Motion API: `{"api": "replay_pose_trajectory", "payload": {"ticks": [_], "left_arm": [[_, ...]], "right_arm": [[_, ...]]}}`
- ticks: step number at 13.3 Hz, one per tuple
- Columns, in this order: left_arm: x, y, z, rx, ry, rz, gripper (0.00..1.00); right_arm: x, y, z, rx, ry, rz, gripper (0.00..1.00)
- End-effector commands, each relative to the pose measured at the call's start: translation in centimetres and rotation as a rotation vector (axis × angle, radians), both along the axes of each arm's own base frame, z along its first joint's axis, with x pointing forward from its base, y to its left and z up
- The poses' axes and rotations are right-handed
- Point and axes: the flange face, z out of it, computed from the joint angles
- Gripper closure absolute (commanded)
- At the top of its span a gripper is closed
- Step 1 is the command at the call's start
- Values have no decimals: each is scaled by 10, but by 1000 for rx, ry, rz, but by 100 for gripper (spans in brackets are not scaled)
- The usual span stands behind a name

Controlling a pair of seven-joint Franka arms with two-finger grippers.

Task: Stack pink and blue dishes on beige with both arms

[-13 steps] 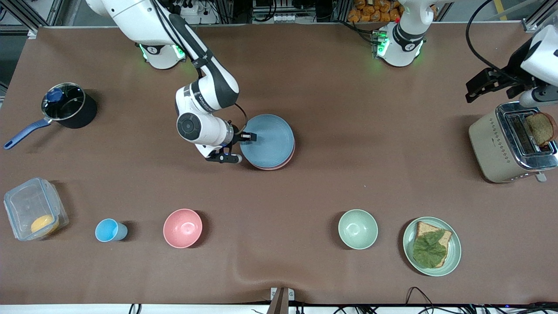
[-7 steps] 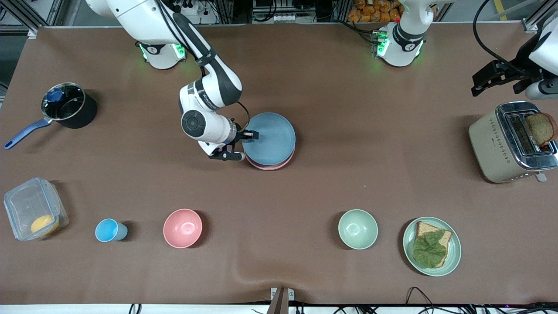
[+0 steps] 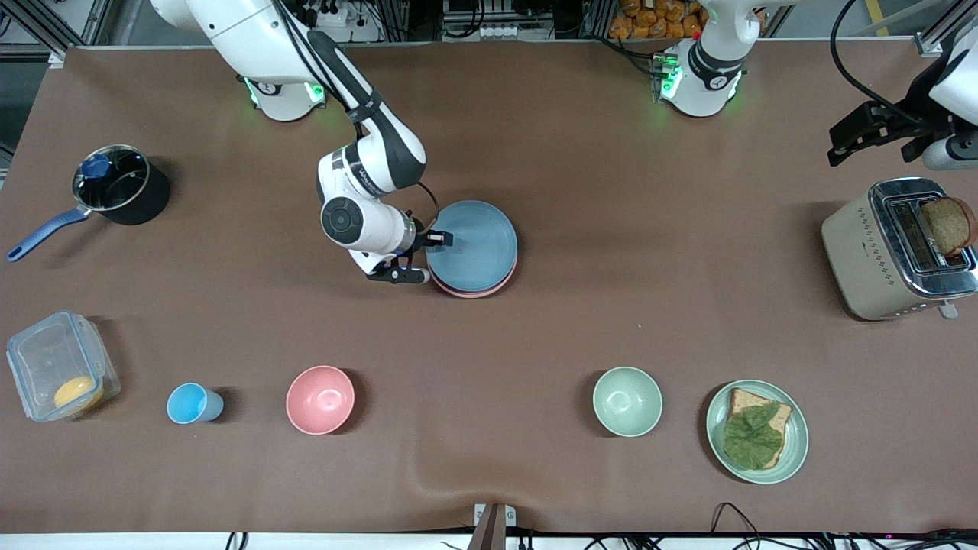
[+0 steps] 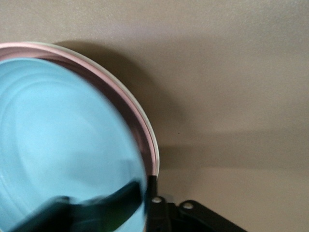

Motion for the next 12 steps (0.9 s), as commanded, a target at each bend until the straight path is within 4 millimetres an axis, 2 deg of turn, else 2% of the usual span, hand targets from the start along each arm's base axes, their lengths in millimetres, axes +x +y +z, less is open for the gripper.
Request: {"api": "replay_pose_trajectory", "payload": {"ticks": [1,3,5,8,10,12], "left_arm": [[-11,1,10,-15,-7,-18,0],[-12,2,11,-13,-10,-11,0],[-14,3,14,-14,-15,-8,0],[-17,3,17,-13,-22,-4,0],[-18,3,19,-13,-26,-2,0],[-18,3,20,-14,-28,33,0]], "right_arm": [[6,5,9,12,-3,-22,0],[14,-2,34,24,8,-22,0],[36,-35,70,32,37,-35,0],[71,-103,119,27,35,-31,0],[90,-167,140,-28,-10,-1,0],[96,-219,165,-70,-62,91,0]]}}
